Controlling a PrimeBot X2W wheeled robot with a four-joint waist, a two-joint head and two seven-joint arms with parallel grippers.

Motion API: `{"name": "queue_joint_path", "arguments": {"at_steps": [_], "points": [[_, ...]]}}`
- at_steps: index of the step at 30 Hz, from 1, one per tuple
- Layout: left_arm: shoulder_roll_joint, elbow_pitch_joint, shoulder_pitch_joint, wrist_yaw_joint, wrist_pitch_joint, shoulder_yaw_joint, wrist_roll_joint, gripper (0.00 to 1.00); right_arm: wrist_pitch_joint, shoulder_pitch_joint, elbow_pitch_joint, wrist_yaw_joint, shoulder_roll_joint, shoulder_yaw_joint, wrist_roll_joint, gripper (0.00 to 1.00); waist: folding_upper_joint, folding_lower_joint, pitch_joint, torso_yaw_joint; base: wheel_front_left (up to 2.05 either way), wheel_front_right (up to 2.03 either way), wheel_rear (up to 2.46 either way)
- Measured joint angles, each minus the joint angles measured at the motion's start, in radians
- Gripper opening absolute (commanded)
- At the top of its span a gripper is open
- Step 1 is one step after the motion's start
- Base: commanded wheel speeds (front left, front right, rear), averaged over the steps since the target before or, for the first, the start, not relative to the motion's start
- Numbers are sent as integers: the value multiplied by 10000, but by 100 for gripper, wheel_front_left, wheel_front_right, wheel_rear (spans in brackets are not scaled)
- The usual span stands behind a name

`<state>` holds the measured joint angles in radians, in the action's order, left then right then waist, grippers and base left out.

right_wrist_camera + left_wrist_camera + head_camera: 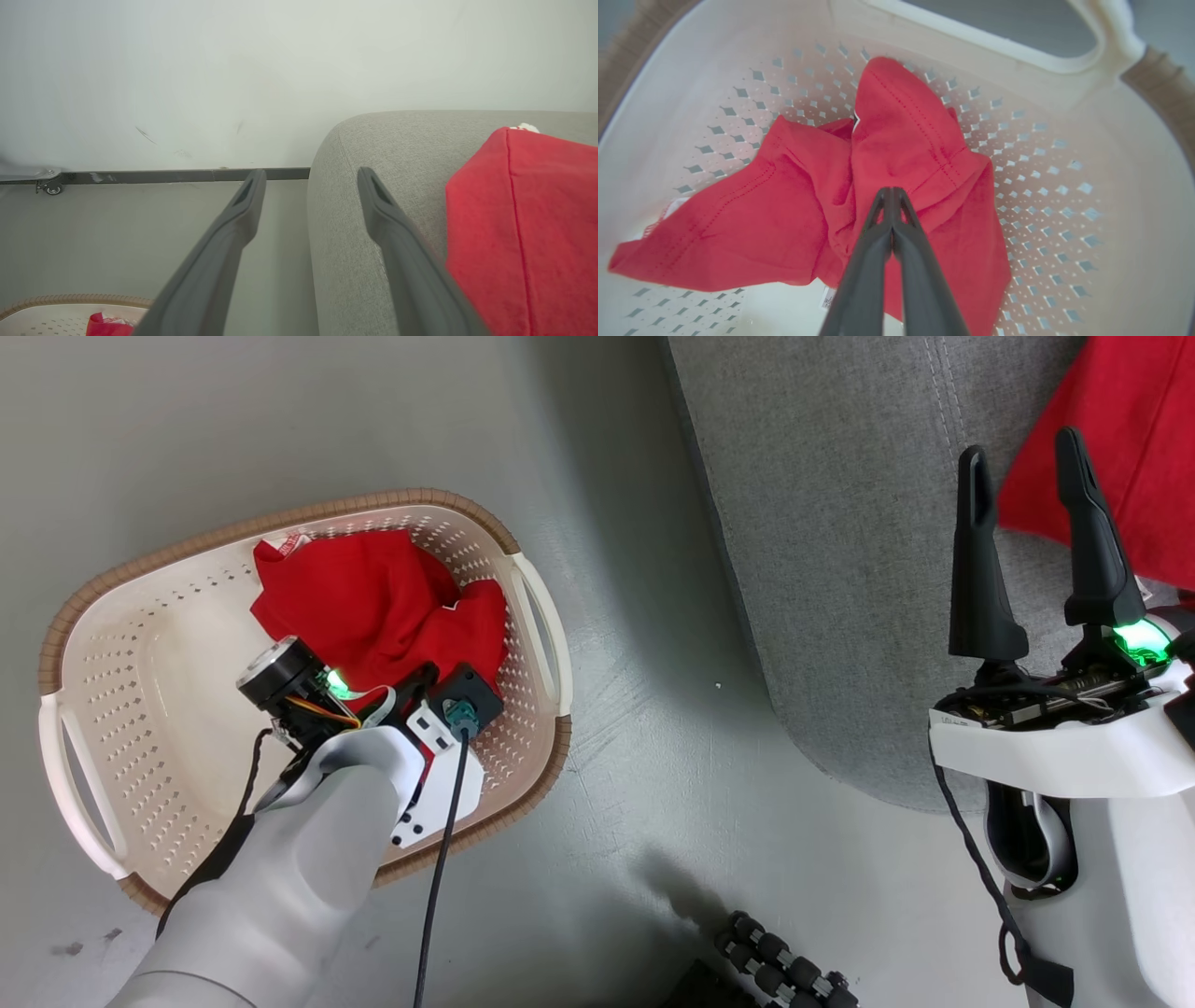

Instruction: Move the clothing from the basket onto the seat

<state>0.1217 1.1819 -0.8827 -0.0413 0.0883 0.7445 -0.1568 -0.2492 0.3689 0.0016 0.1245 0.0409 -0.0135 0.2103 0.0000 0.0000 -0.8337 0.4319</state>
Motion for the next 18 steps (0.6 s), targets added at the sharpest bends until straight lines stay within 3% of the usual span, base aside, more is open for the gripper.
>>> {"name": "queue_joint_path", "arguments": {"at_steps": [9, 18], "points": [[-38, 48, -190, -364, 207, -151, 52, 0, 0, 8, -4, 0, 0, -40, 0, 100, 0, 0, 64, -164, 0, 0, 0], [-48, -36, -282, -380, 765, -190, 165, 0, 0, 84, 25, 0, 2, -142, 2, 100, 0, 0, 232, -408, 0, 0, 0]]}}
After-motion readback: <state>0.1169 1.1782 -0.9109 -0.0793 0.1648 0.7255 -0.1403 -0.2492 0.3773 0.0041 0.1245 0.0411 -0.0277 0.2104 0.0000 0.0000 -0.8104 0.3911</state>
